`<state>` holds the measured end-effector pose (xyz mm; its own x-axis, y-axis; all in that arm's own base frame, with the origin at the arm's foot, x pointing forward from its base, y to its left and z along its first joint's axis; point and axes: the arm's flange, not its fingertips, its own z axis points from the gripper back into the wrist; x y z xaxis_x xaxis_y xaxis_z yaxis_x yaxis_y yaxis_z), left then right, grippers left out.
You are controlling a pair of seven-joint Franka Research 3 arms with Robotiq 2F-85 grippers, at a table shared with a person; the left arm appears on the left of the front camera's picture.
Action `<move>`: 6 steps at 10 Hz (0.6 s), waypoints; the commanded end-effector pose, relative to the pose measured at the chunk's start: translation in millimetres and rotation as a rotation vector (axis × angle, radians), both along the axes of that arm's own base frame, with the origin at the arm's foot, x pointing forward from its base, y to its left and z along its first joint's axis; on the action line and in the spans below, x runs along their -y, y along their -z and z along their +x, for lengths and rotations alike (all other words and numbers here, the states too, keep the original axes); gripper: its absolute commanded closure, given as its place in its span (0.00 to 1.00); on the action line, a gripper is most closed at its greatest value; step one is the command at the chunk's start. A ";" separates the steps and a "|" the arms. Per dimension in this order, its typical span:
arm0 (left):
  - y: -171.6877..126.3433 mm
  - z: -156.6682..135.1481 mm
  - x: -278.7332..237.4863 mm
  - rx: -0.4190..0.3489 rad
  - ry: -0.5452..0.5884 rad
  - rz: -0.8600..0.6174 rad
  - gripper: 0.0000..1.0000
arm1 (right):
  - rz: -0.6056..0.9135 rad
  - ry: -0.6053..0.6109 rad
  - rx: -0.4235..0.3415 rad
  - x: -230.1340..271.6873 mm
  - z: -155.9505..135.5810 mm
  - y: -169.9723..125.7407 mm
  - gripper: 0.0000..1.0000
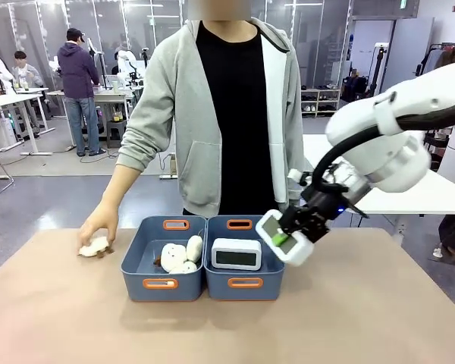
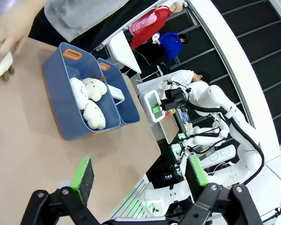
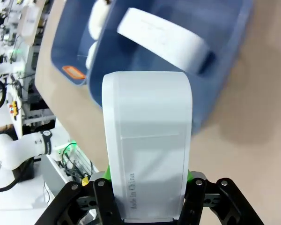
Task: Sort the digital clocks into the basket.
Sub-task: Pick up the Digital clock from the table and place it into the empty Plastic storage basket.
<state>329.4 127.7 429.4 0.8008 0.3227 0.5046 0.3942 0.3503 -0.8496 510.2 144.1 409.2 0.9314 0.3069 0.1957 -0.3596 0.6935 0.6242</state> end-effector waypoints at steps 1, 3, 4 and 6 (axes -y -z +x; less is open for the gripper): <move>-1.2 0.0 0.8 0.002 0.002 -0.007 0.00 | -0.004 0.004 0.048 -32.1 16.7 -3.4 1.00; -1.2 0.0 0.8 0.002 0.002 -0.007 0.00 | -0.012 0.085 0.034 -55.4 25.2 9.0 1.00; -1.2 0.0 0.8 0.002 0.002 -0.007 0.00 | -0.032 0.128 0.040 -60.0 27.7 17.8 1.00; -1.2 0.0 0.8 0.002 0.002 -0.007 0.00 | -0.028 0.173 0.037 -54.2 36.5 35.2 1.00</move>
